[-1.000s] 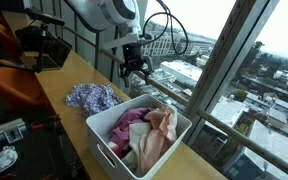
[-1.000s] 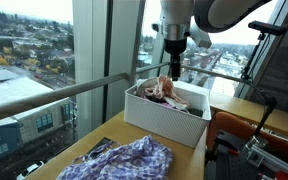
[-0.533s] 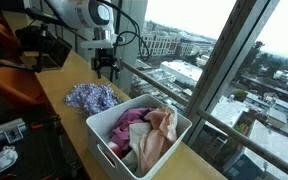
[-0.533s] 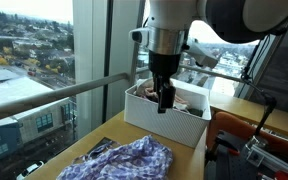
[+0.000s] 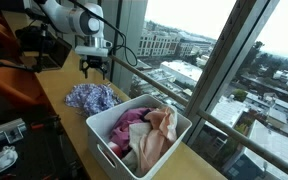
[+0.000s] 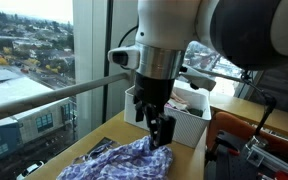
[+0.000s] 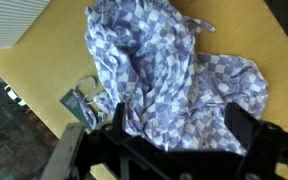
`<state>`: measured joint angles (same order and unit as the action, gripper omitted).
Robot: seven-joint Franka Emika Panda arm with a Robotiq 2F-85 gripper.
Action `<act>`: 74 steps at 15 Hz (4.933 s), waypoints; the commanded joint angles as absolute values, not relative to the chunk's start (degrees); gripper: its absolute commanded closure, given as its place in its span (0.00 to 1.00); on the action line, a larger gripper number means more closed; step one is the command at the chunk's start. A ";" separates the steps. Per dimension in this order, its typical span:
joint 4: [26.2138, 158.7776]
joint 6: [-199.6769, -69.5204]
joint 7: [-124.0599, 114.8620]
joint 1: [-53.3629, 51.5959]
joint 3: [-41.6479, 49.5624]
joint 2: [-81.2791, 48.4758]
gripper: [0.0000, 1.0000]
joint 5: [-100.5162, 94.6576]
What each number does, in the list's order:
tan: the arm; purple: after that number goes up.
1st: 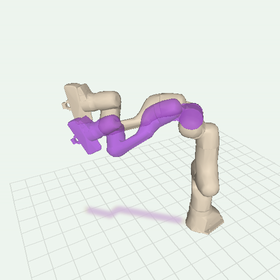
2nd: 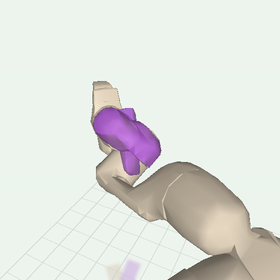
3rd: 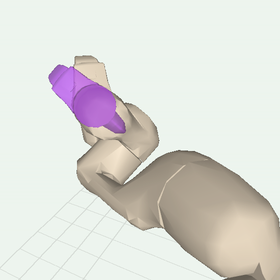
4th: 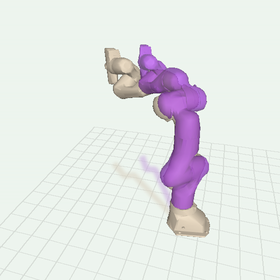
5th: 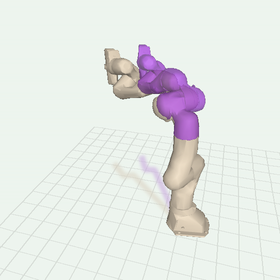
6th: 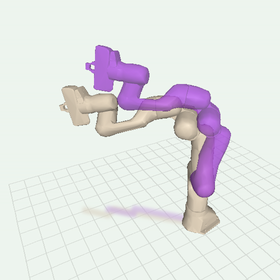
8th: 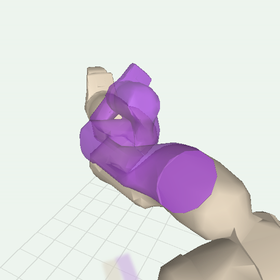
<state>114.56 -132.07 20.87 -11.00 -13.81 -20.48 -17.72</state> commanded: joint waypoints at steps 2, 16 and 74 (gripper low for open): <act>108.65 -133.84 28.91 -10.50 -14.93 -29.28 0.00 -14.81; 101.33 -133.69 33.47 -7.89 -14.85 -48.43 0.43 -13.94; 63.52 -94.83 31.10 4.65 4.68 -4.57 0.98 -13.84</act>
